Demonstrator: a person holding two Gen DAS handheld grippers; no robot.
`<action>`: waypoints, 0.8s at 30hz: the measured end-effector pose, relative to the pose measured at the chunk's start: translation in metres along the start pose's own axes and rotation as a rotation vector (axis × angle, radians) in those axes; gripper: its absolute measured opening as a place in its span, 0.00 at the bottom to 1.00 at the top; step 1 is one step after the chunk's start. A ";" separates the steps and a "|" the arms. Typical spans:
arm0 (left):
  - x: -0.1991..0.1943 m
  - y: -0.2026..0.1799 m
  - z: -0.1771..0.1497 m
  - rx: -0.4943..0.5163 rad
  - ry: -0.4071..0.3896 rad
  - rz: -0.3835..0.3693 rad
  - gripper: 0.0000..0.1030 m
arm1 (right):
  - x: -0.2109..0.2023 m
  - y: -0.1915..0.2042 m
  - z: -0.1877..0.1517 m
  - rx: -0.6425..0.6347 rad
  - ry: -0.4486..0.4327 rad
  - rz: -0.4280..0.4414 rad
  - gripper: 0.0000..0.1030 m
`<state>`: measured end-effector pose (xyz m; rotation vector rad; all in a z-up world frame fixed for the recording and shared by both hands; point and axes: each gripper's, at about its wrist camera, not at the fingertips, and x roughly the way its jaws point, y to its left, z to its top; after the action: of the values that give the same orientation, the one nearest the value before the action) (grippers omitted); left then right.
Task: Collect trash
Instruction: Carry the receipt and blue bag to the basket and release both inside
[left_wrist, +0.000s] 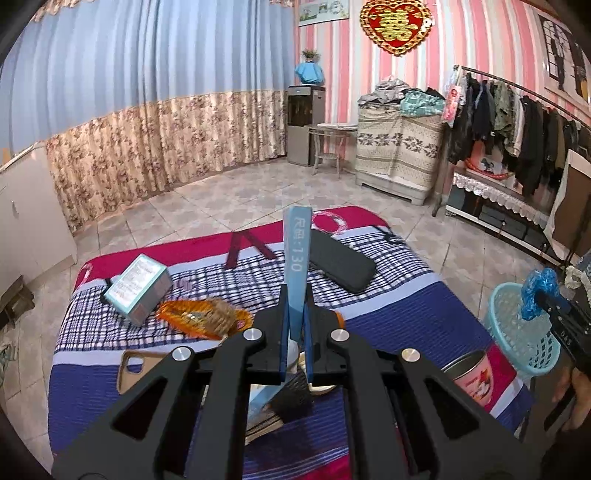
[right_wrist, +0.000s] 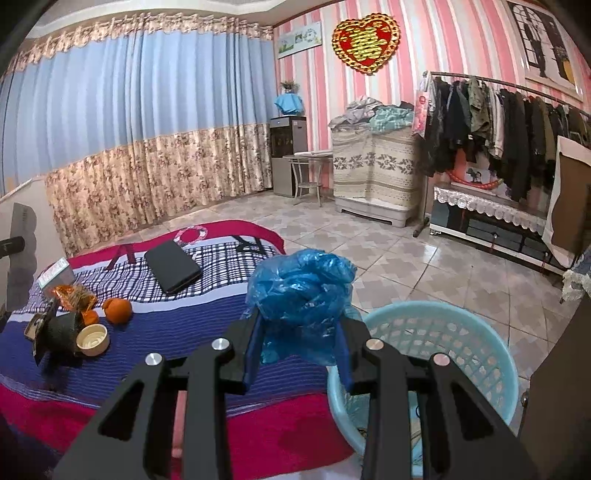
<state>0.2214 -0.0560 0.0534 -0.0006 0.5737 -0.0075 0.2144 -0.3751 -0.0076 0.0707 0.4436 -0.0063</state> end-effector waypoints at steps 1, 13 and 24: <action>0.001 -0.004 -0.001 0.006 -0.001 -0.007 0.05 | 0.000 -0.003 0.000 0.006 -0.002 -0.004 0.33; 0.035 -0.152 0.001 0.134 -0.020 -0.208 0.05 | -0.010 -0.099 -0.007 0.158 0.006 -0.163 0.33; 0.065 -0.300 -0.023 0.235 0.018 -0.408 0.05 | -0.003 -0.161 -0.027 0.247 0.061 -0.281 0.33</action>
<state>0.2617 -0.3560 -0.0001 0.1110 0.5798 -0.4720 0.1964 -0.5341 -0.0415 0.2513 0.5094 -0.3366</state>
